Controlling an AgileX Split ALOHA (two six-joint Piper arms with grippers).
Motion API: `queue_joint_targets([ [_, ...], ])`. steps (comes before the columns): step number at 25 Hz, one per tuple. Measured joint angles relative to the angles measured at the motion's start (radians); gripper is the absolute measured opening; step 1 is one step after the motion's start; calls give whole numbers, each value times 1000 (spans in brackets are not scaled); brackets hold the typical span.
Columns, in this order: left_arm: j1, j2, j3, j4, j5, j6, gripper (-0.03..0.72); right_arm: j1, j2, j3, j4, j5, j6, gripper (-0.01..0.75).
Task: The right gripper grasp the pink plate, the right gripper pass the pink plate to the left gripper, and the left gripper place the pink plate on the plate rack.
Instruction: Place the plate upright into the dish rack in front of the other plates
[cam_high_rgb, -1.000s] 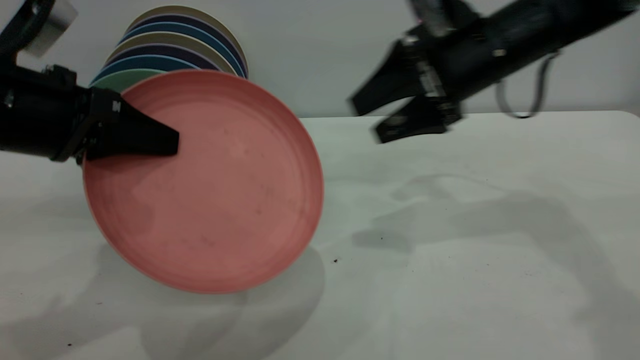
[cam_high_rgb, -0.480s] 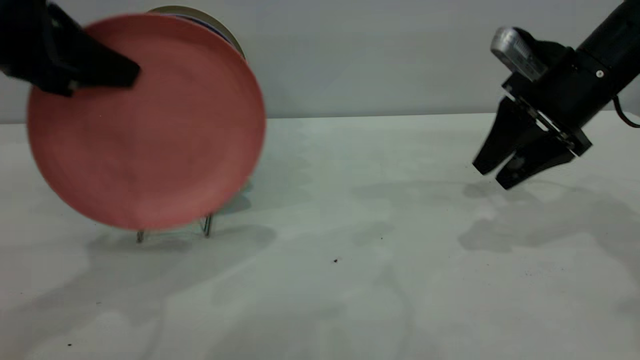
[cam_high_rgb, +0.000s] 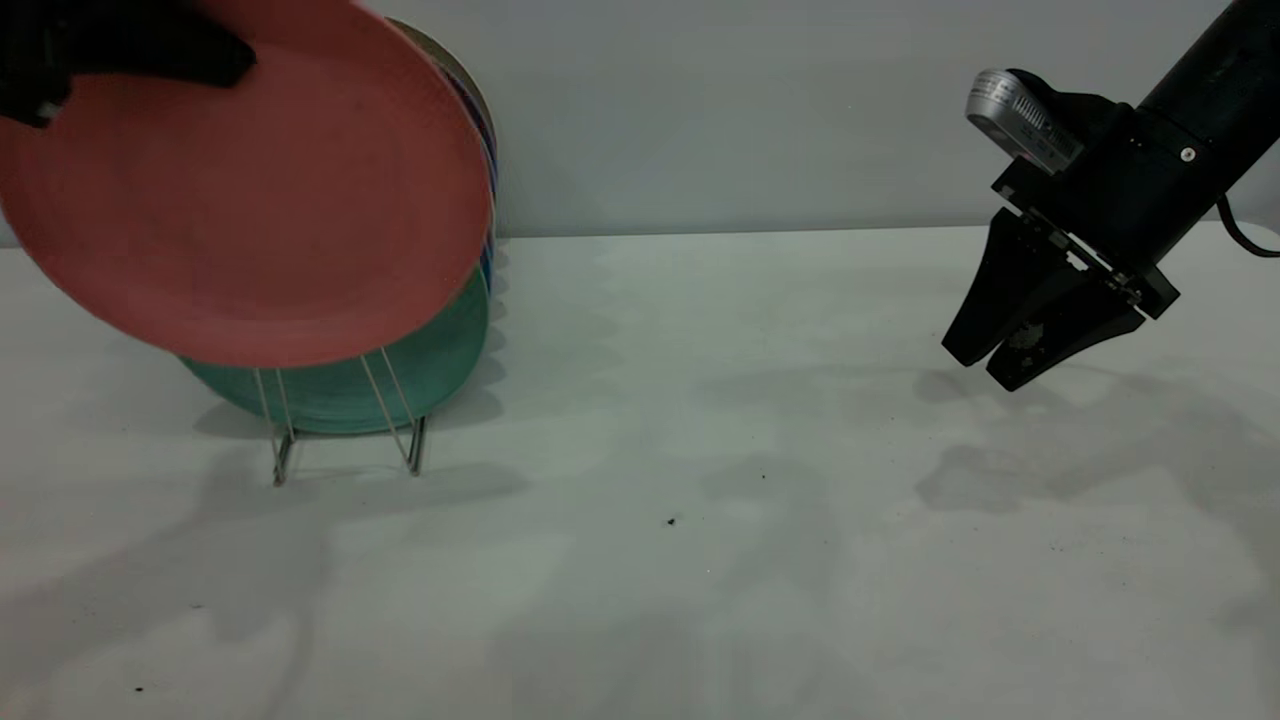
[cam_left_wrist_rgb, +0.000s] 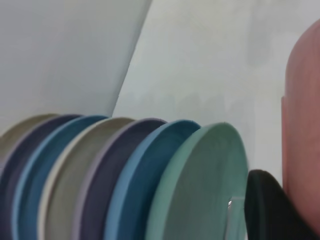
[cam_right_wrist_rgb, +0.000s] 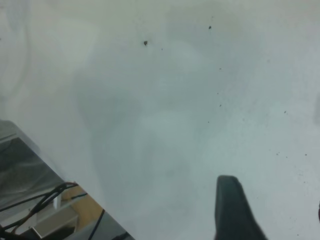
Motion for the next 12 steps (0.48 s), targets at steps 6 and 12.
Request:
queue_joint_targets([
  [6,0,0,-36,99,-16,0,118,0,0,0,-21,0,0,424],
  [12,0,0,-37,137,-39,0,118,0,0,0,-25,1,8,424],
])
